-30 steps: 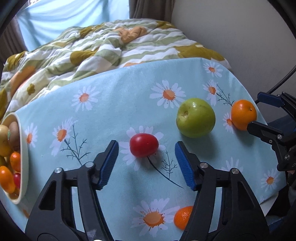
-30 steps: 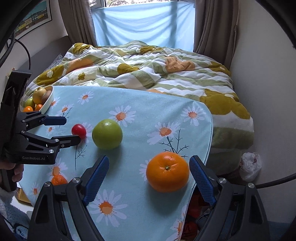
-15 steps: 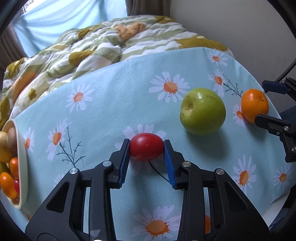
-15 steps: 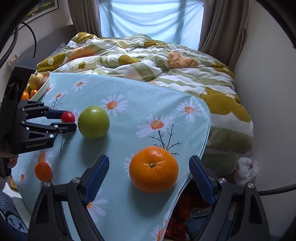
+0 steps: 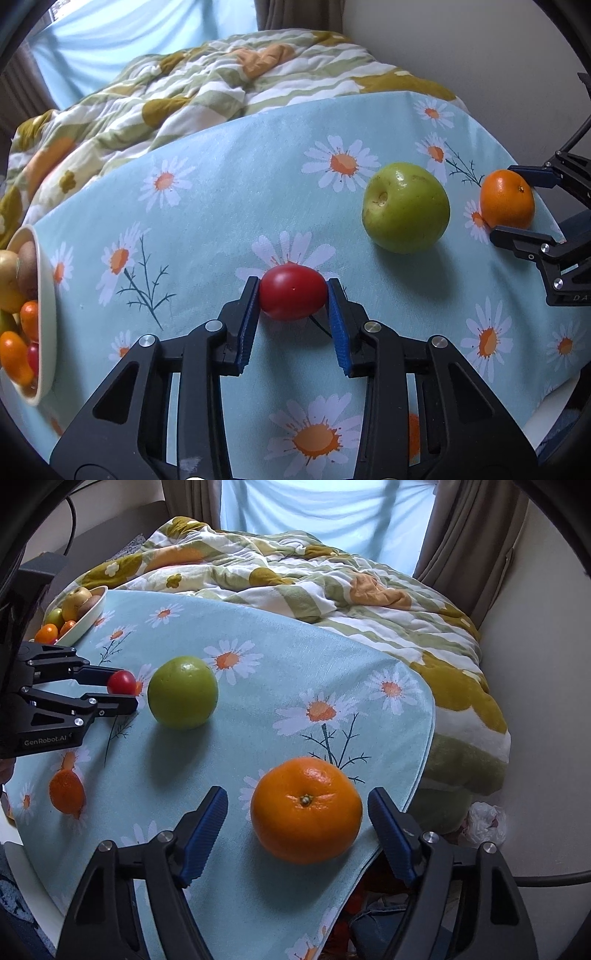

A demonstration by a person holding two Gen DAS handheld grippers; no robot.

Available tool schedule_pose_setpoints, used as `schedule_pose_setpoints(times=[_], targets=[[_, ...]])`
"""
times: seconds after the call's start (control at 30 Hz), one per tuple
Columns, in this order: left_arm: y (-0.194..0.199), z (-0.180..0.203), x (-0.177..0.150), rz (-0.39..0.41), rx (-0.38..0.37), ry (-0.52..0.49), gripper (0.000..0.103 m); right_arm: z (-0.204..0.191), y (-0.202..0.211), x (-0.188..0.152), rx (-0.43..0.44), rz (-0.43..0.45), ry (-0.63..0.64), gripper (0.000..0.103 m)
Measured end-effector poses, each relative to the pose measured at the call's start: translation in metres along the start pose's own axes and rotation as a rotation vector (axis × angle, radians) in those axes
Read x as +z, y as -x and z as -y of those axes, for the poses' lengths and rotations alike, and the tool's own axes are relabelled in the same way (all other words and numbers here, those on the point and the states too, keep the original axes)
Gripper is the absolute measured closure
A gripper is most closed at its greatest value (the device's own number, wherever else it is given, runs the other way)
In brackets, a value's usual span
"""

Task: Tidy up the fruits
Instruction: 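Grasp a red tomato with the left tool while the right tool grasps a large orange, then carry the red tomato into the bowl and open the left tool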

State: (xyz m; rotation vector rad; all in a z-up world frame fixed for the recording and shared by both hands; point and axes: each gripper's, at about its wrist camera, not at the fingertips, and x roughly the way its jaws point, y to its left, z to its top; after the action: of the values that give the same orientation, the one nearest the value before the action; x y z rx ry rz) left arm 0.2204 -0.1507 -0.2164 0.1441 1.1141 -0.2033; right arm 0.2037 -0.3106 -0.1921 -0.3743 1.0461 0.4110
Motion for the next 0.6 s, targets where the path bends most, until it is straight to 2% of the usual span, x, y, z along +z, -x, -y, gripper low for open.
schedule_pose_setpoints(times=[0.27, 0.33, 0.47, 0.6], targets=[[0.005, -0.004, -0.009, 0.009, 0.001, 0.020, 0.062, 0.002, -0.006, -0.002, -0.020, -0.030, 0.019, 0.046], [0.009, -0.005, -0.010, 0.016, -0.002, 0.027, 0.062, 0.000, -0.005, -0.002, -0.026, -0.029, 0.019, 0.047], [0.022, -0.008, -0.010, 0.040, 0.003, 0.044, 0.062, 0.001, 0.005, 0.000, 0.031, -0.003, -0.029, 0.047], [0.037, -0.012, -0.011, 0.063, -0.002, 0.072, 0.062, -0.008, 0.014, 0.004, 0.038, 0.011, -0.031, 0.047]])
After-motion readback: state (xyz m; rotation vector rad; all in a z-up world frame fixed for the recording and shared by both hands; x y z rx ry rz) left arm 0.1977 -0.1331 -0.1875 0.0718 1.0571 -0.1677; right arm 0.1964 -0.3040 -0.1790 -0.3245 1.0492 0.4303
